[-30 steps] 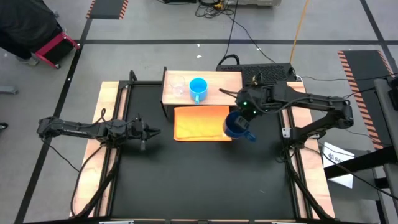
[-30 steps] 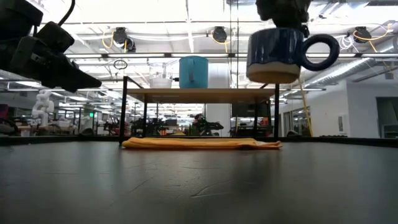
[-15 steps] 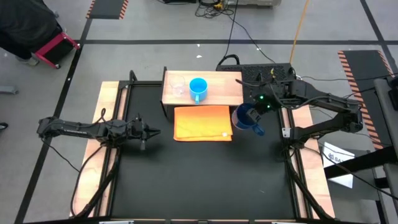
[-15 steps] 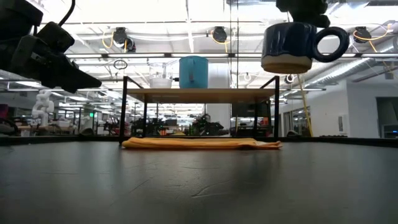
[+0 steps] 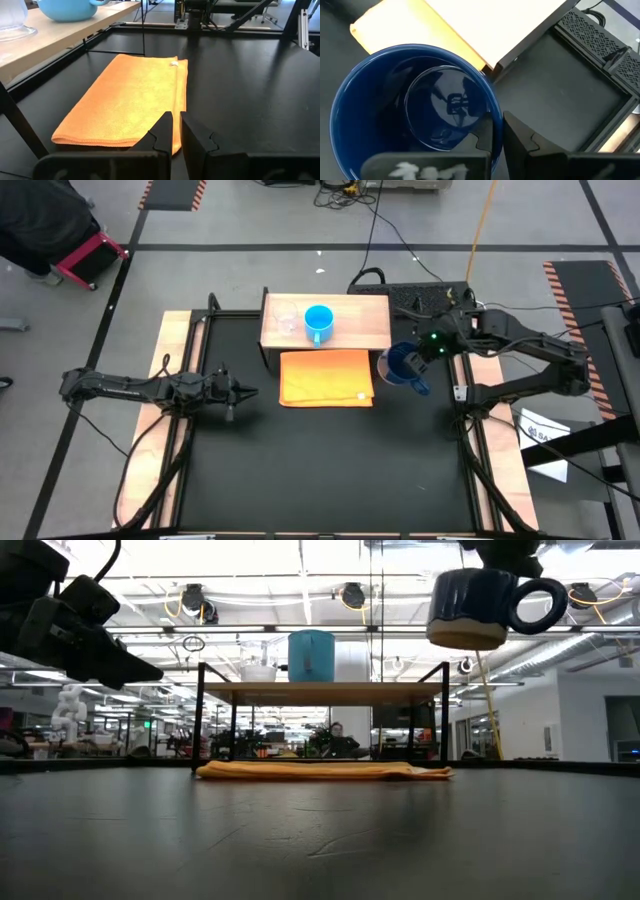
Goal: Stack small to large cups/mugs on shelf
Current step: Put the dark blue mug on the shelf
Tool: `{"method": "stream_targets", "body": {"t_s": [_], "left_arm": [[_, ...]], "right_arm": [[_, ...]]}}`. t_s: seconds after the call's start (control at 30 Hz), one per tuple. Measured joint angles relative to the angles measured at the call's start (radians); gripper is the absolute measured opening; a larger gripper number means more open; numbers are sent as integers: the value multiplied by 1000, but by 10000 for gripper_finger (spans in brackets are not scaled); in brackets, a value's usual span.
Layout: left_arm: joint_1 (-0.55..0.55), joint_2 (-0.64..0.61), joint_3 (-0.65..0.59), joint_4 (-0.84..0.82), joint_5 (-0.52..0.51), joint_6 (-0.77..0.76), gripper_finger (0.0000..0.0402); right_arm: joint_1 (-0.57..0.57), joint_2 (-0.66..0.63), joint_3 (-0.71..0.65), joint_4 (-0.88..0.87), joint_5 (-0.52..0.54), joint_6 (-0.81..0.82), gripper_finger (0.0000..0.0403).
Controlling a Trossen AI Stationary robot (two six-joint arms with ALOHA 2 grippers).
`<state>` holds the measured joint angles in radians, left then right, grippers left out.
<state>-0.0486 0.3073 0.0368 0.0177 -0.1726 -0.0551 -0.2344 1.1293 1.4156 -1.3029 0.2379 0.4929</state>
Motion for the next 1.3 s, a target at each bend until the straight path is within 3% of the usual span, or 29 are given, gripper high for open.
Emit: {"method": "stream_targets", "body": {"t_s": [0.47, 0.73, 1.0, 1.3], "left_arm": [[0, 0, 0, -1, 0, 7, 37], [0, 0, 0, 0, 0, 0, 37], [0, 0, 0, 0, 0, -1, 37], [0, 0, 0, 0, 16, -3, 37]], "right_arm": [[-1, -127, -196, 89, -1, 19, 10], [-2, -138, -220, 111, -4, 19, 10], [-50, -121, -219, 317, -8, -27, 10], [-199, 8, -213, 439, -178, -122, 10]]}}
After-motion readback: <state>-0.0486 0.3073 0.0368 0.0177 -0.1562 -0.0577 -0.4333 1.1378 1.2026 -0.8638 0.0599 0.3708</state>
